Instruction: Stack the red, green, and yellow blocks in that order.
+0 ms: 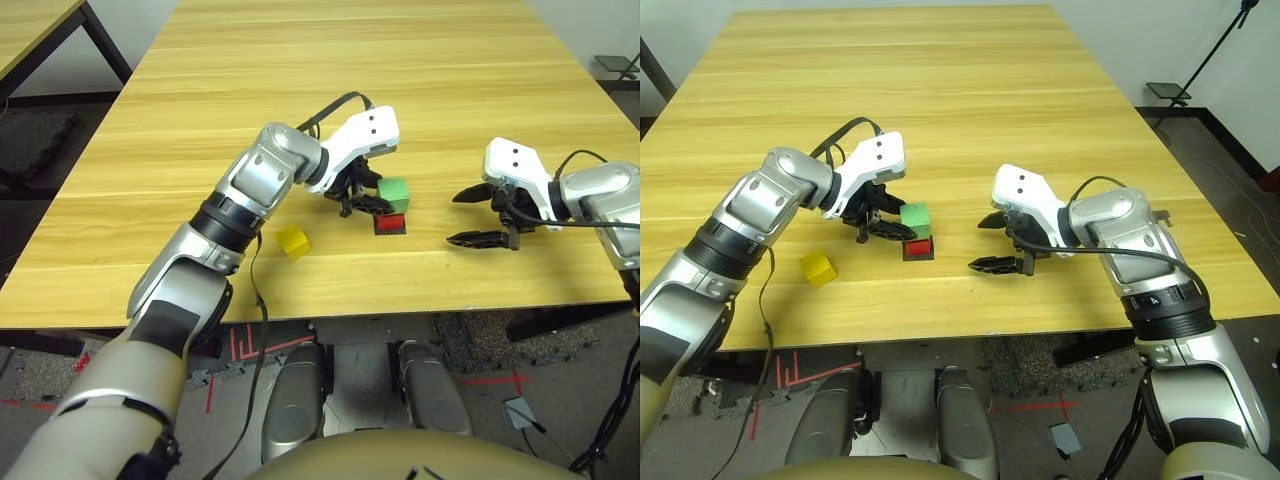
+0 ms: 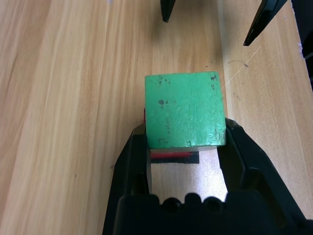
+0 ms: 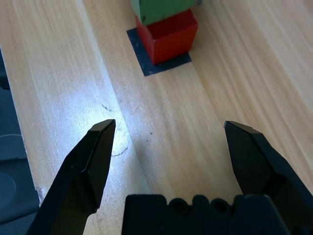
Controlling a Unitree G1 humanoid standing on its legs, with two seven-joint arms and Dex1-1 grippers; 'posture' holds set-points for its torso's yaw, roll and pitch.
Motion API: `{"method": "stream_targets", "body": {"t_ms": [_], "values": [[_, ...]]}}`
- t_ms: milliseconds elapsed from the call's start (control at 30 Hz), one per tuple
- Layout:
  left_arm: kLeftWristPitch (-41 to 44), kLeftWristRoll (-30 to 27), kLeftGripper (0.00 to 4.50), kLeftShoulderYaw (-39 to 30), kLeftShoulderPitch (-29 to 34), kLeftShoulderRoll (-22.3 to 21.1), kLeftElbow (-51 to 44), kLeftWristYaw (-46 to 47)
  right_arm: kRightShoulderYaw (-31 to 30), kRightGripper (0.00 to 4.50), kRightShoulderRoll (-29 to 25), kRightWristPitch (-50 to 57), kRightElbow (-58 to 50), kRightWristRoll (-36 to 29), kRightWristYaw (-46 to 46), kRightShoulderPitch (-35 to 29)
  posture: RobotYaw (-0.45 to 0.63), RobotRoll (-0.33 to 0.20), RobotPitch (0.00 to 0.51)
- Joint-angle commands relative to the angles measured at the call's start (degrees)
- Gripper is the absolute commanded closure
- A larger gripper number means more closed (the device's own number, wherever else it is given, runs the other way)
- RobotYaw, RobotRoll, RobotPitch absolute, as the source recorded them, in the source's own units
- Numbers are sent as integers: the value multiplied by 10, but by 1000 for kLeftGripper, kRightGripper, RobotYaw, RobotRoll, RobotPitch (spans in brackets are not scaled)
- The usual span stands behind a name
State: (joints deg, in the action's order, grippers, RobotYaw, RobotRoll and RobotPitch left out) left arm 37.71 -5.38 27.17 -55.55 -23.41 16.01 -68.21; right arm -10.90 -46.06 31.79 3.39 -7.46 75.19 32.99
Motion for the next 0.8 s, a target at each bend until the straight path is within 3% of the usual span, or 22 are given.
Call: {"method": "stream_targets", "body": {"t_ms": [33, 367, 800], "values": [[-15, 7, 2456, 1, -4, 8, 20, 0, 2, 0, -8, 5, -9, -8, -4, -6, 110, -60, 93], [-45, 18, 2456, -3, -1, 17, 56, 1, 0, 0, -11, 3, -9, -13, -8, -6, 105, -62, 97], [-30, 13, 2456, -12, 7, 22, 31, 3, -3, 0, -11, 6, -9, -13, -6, -5, 109, -65, 106]]}}
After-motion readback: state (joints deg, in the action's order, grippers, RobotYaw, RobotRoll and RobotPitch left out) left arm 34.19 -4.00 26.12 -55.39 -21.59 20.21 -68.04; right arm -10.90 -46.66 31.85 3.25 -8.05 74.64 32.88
